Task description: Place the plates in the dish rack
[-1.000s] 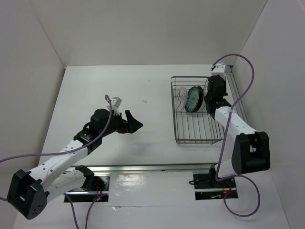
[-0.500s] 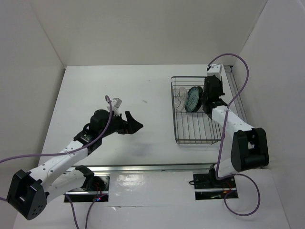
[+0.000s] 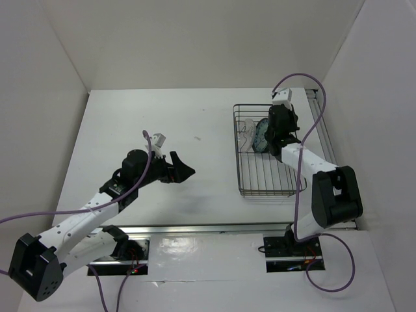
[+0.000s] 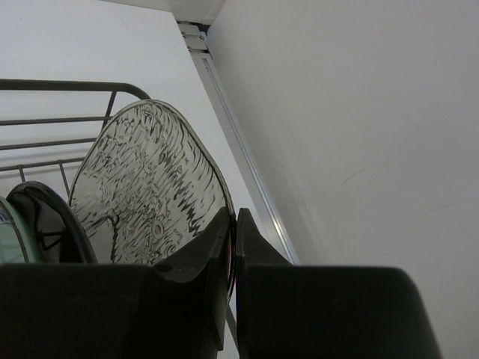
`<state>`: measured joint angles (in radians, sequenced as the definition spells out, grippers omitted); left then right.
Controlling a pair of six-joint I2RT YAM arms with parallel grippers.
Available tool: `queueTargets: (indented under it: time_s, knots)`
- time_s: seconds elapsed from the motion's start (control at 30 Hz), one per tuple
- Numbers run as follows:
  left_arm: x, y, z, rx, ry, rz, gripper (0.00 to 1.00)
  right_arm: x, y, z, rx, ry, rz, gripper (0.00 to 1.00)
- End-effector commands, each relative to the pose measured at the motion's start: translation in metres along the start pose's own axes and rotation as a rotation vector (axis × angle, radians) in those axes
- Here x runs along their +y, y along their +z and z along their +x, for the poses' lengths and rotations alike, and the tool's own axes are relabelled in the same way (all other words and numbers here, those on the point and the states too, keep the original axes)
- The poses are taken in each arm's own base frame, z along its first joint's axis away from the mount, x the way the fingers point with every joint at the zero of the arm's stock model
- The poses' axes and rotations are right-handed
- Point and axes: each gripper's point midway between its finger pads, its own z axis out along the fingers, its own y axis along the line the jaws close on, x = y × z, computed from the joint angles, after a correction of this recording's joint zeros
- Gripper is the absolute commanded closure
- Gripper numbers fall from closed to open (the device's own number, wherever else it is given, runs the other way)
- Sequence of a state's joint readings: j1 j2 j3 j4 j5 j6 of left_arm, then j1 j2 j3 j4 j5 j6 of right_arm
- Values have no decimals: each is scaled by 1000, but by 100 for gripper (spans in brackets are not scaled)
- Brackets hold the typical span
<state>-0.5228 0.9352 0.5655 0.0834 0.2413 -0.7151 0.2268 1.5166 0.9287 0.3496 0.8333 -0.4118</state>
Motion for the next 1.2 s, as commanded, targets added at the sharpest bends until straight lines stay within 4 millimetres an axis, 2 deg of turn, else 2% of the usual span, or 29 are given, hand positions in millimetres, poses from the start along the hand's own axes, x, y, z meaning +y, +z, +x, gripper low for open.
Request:
queueTargets:
  time_s: [0.0,0.13,0.27,0.53,0.6,0.67,0.7,0.73,0.8,0.83,0.9,0.97,1.0,1.03,1.17]
  knots:
    - [-12,-1,-8,-37,8,54,0,-13,0,-2,2,-1,73,96]
    - [-12,-1,-8,-37,8,54,0,-14,0,-5,2,-10,73,92]
    - [-14,-1,-10,-44,10,60,0,-10,-1,-1,12,-25,69,50]
    - [-14,-1,-10,-44,10,60,0,-5,2,-2,26,-15,63,41]
    - [-12,0,-8,-37,8,54,0,-5,2,0,33,-23,61,31]
    - [-12,0,-8,-37,8,54,0,-5,2,-1,37,-15,59,30]
    - [-12,0,-8,-37,8,54,0,-7,0,-4,31,-8,61,16]
    - [-12,0,-8,-37,8,54,0,-6,0,-7,27,11,44,10]
    - [-12,0,-8,-37,8,54,0,-3,-2,-8,33,18,15,6]
    - [-12,0,-8,-37,8,54,0,-4,-3,-16,25,53,3,0]
    - [-12,0,-8,-37,8,54,0,-1,-7,-17,30,65,-39,0]
    - [-12,0,-8,-37,8,54,0,-8,-8,-27,19,118,-37,0]
    - [-12,0,-8,-37,8,54,0,-10,-11,-25,30,106,-40,0]
    - [-12,0,-8,-37,8,54,0,-17,-14,-40,6,156,-42,0]
    - [-13,0,-10,-37,8,54,0,-30,-26,-66,-31,205,-65,0]
